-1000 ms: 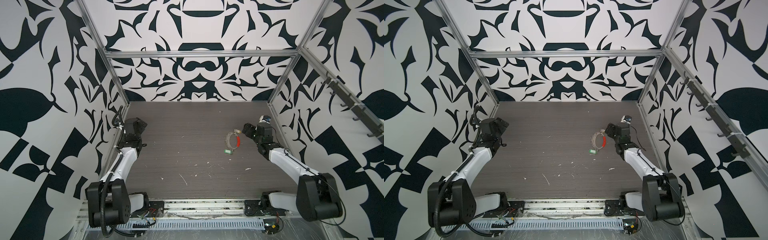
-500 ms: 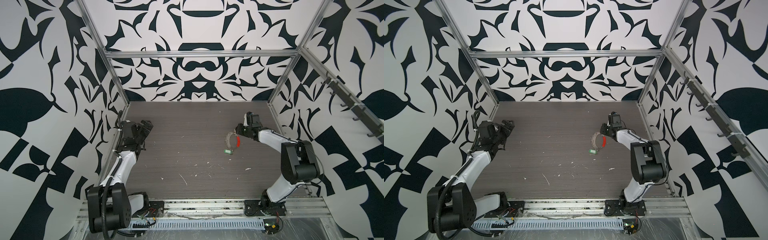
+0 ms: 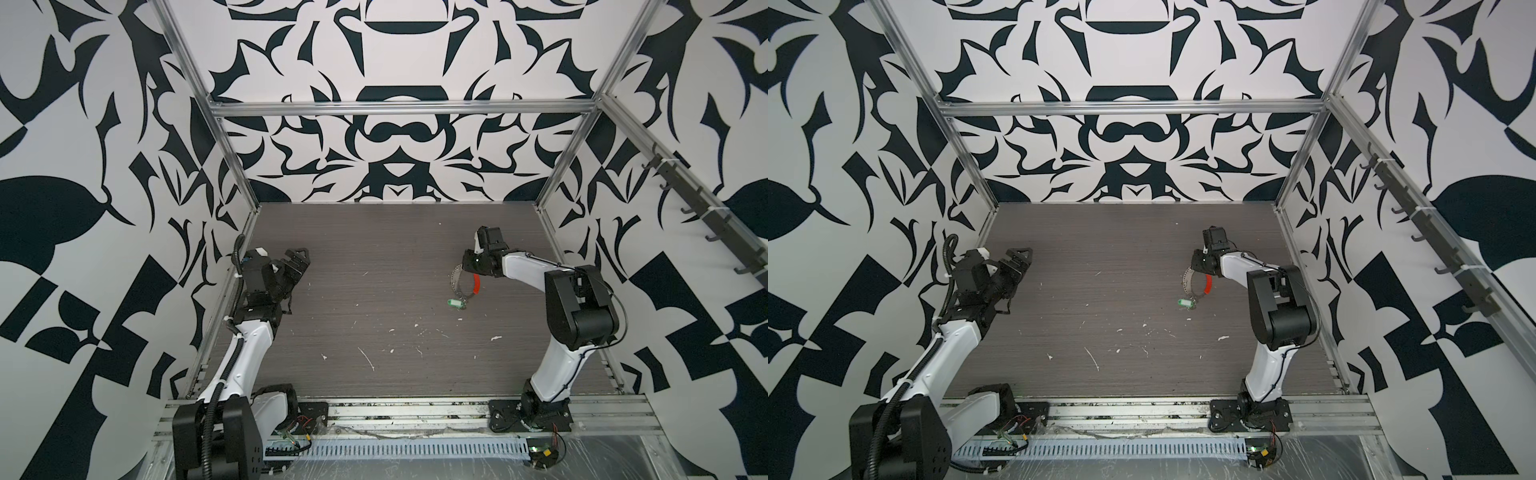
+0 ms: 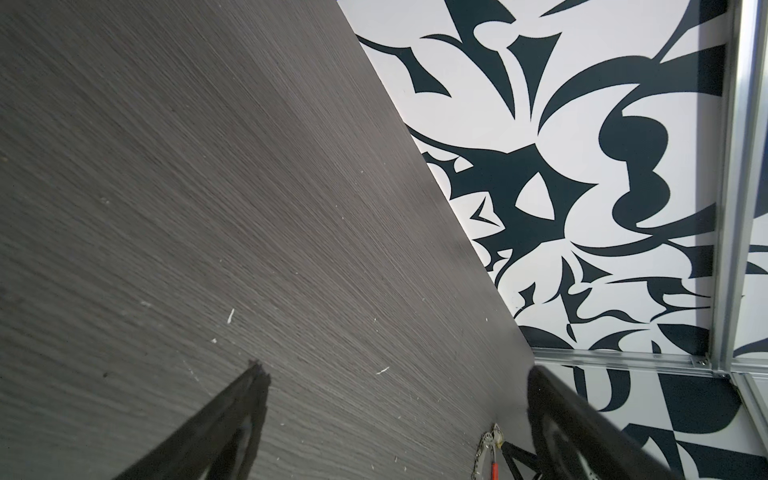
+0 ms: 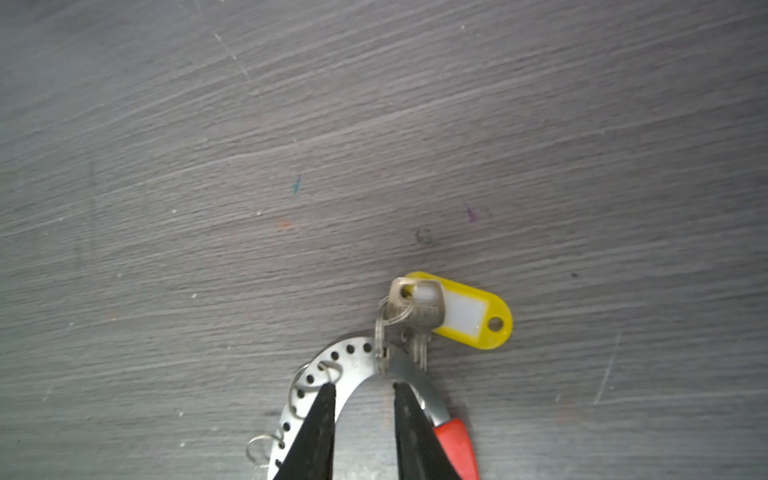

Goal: Remove the keys from the keyring
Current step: 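Lower the right gripper and grasp the keyring's metal band, then lift the keyring with the right gripper and carry it toward the left gripper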

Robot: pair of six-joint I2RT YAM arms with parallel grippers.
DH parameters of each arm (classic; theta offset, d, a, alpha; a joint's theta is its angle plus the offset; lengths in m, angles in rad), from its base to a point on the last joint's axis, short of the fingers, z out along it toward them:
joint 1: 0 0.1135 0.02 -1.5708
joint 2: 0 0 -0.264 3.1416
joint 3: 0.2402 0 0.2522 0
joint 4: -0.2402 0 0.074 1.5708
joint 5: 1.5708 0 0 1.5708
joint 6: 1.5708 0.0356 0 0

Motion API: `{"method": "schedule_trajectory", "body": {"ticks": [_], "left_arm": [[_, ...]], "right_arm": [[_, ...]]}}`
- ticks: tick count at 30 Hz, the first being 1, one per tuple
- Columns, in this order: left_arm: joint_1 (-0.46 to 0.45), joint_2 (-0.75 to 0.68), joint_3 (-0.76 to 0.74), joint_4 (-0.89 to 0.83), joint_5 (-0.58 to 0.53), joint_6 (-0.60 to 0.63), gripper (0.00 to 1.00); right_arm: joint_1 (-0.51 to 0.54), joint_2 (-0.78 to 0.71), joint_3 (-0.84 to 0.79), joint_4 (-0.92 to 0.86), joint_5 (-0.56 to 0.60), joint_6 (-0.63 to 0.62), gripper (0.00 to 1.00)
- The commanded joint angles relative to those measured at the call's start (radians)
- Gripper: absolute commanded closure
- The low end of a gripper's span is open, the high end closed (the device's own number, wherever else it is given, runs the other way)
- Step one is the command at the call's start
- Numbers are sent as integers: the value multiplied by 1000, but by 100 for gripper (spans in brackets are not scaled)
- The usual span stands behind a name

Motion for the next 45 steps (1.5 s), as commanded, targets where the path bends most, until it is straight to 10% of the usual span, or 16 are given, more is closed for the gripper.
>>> {"method": "schedule_trajectory", "body": {"ticks": [1, 45], "left_arm": [[-4, 5, -10, 14, 24, 0, 0], [-48, -28, -13, 45, 94, -12, 0]], "right_arm": [[-1, -11, 36, -18, 46, -18, 73], [33, 81, 123, -34, 38, -105, 99]]}}
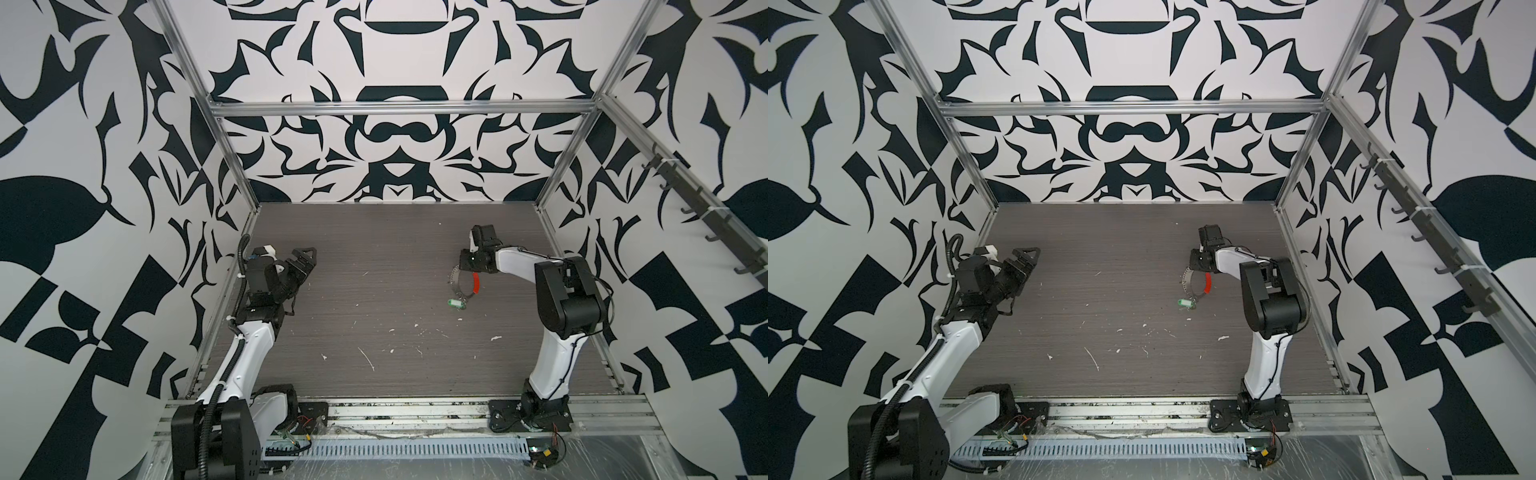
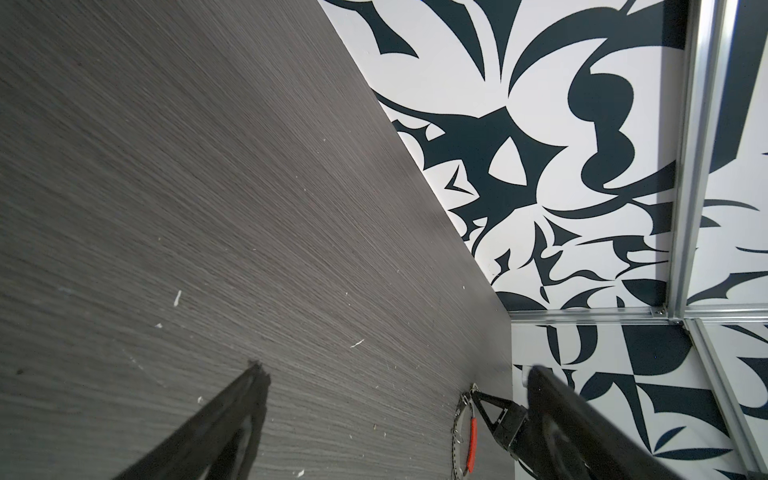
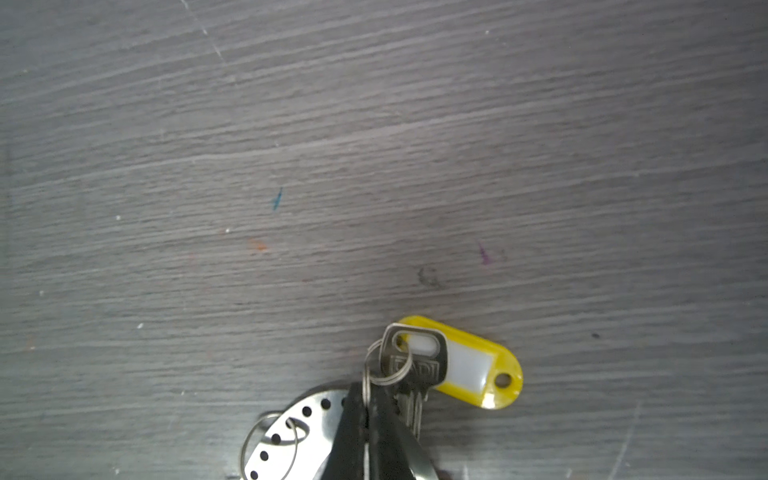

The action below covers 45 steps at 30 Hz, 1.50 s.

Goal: Remove the keys from the keyring
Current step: 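Lift the keyring with the right gripper and carry it toward the left gripper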

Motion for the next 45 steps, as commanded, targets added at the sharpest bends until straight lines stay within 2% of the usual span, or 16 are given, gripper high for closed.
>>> {"method": "schedule_trajectory", "body": {"ticks": [1, 9, 28, 33, 37, 41, 43, 45], "left_arm": [[-10, -20, -8, 19, 18, -6, 0], [-55, -29, -15, 15, 24, -9, 0], [-111, -125, -100, -31, 59, -12, 0], [-136, -159, -126, -36, 59, -14, 0], [-181, -185, -126, -35, 39, 1, 0], [-264, -202, -124, -30, -37, 31, 1], [-324, -198, -116, -28, -95, 68, 1], [-390, -174, -93, -48, -153, 109, 1]], "right_arm": [[18, -19, 35, -6, -3, -18, 99], [109, -49, 31, -12, -73, -66, 100], [520, -71, -14, 2, -154, -47, 100], [613, -92, -57, 14, -180, -30, 92], [656, -162, -112, 59, -187, -8, 78], [665, -271, -190, 127, -191, 31, 66], [665, -339, -230, 151, -152, 52, 63], [665, -411, -278, 157, -50, 77, 63]]}}
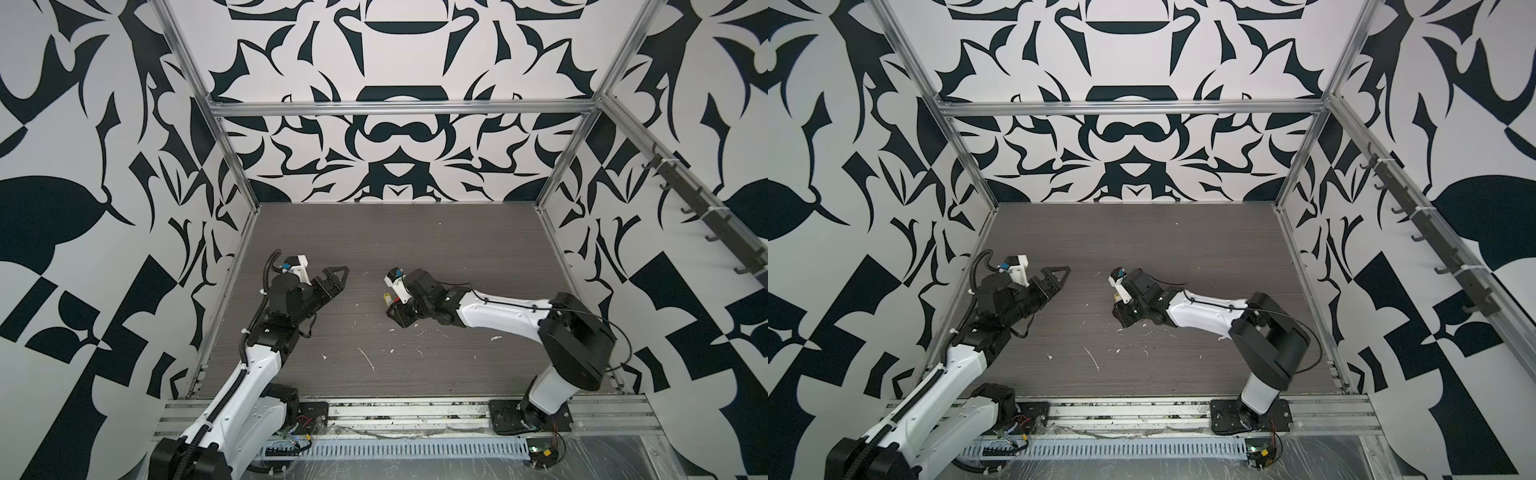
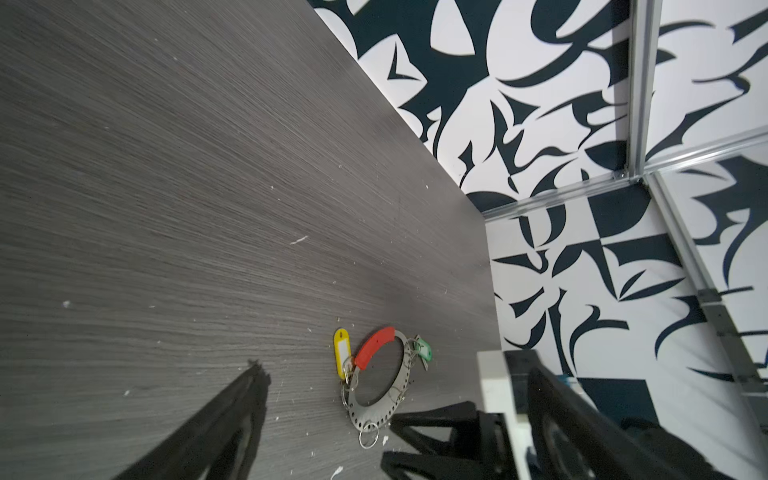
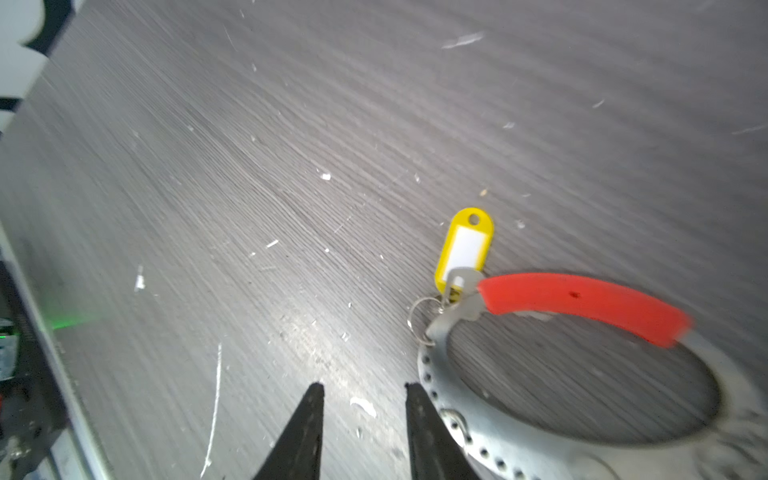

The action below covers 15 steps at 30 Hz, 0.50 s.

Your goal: Remove the keys from the keyring

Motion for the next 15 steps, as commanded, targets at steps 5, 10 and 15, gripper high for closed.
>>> {"method": "schedule_trajectory", "body": {"ticks": [5, 10, 15], "left_arm": [[-205, 195, 158, -89, -146, 167, 1], [-380, 466, 353, -157, -209, 316, 20], [-509, 739, 579, -268, -249, 490, 31]], "right_arm": [[-8, -265, -154, 32, 409, 113, 63], [-56, -369, -215, -94, 575, 213, 63], [-155, -506, -330, -128, 569, 297, 64]]}}
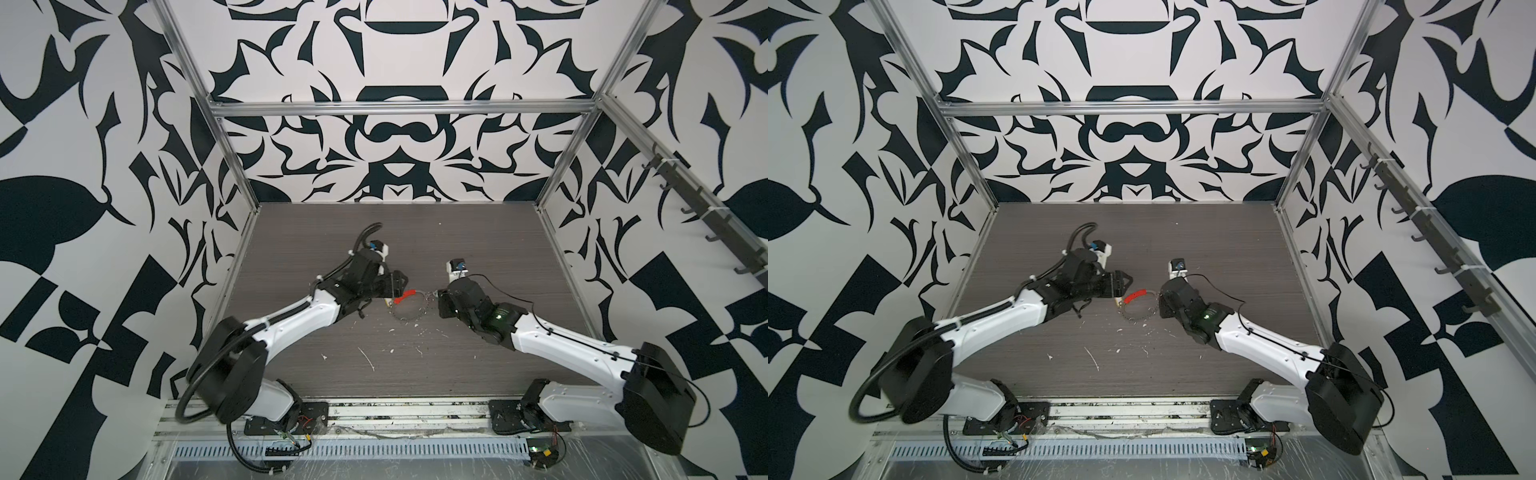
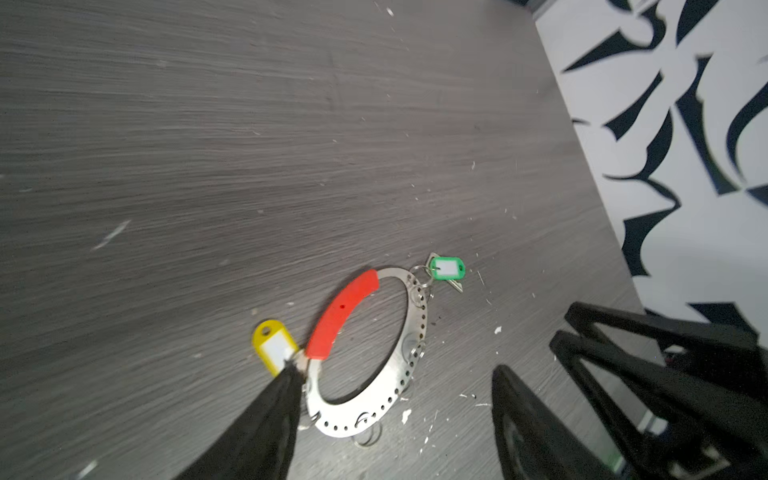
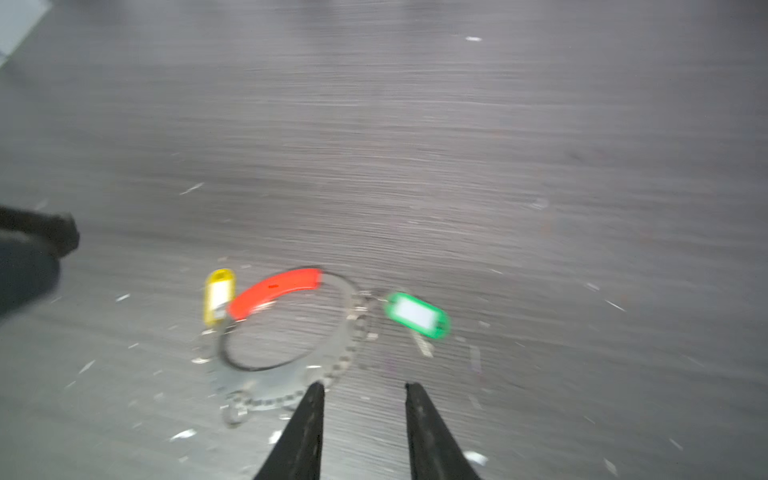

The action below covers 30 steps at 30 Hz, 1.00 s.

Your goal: Remove the keys from the keyring

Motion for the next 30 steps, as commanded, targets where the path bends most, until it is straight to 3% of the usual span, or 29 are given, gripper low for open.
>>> {"method": "schedule_trajectory", "body": {"ticks": [1, 7, 12, 16, 30], "left_arm": [[-56, 145, 129, -136, -49, 175, 34], [-97, 330, 259, -191, -116, 284, 52], [-129, 366, 290, -156, -92, 368, 45], [-144, 402, 333, -153, -52, 413, 45], [-151, 489, 401, -133, -92, 494, 53]], "right_arm": [[-58, -101, -68, -49, 54, 88, 64], [-102, -231, -137, -77, 36, 92, 64], [-106, -271, -162, -86, 21, 96, 64], [-107, -277, -171, -85, 16, 98, 64], [-110, -283, -183, -80, -3, 96, 64]]}}
